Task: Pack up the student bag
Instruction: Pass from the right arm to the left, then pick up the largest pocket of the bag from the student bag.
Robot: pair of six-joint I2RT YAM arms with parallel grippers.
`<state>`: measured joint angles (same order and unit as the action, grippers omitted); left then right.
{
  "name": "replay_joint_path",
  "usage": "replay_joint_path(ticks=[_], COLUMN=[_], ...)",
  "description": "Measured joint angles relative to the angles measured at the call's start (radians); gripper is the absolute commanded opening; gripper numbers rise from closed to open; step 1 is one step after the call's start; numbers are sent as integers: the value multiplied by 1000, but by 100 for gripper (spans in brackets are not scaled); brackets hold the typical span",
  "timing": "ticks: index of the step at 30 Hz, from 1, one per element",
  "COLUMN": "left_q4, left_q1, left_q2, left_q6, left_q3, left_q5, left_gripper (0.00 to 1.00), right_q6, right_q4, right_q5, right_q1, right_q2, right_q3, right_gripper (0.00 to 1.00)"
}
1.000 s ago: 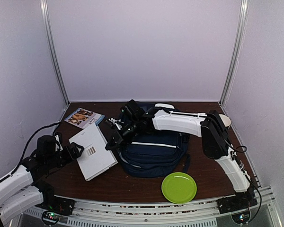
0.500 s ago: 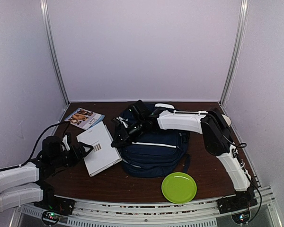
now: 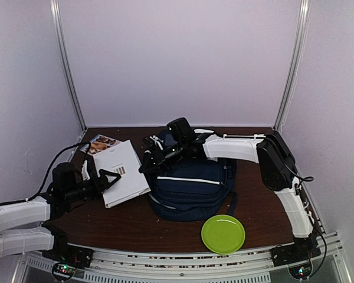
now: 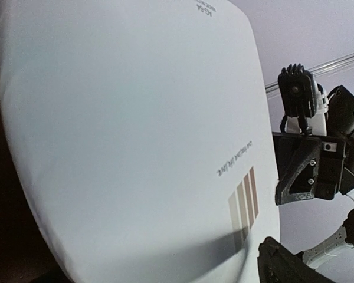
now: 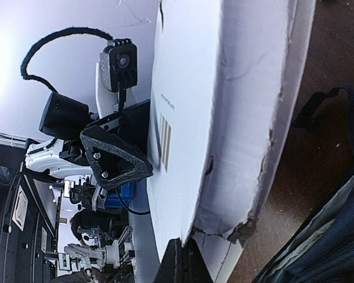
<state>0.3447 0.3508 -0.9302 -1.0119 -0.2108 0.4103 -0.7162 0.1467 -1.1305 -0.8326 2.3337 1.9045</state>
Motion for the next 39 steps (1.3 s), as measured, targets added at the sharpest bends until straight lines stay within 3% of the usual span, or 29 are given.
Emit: replay_joint_path(ticks=[3,6,11,17,21,34,39], left_q4=[3,2,7,51,41,-1,-24], left_q1=[0,0,5,9,11,11,11], left_q2=[13,48,80,51,37,27,29], left_q6=[-4,-5,-8,-8,6,115,129], left_q3=[-8,-9,-12,-24,-43,-172,-182], left_q5=[14,25,46,90,113,285,315], left_gripper=[78,62,55,48,46,36,35], right_q6=[27,107,204,283,389,765,964], right_q4=[28,115,203,270,360,560,641], right_q5=[6,45,97,127,152,276,370], right_q1=[9,12,11,8,13,142,154], right_q2=[0,0,0,-2,-33,-400,-507], right_q3=[6,29,49,49,47,-57,-169], right_gripper=[0,0,10,37,48,55,41])
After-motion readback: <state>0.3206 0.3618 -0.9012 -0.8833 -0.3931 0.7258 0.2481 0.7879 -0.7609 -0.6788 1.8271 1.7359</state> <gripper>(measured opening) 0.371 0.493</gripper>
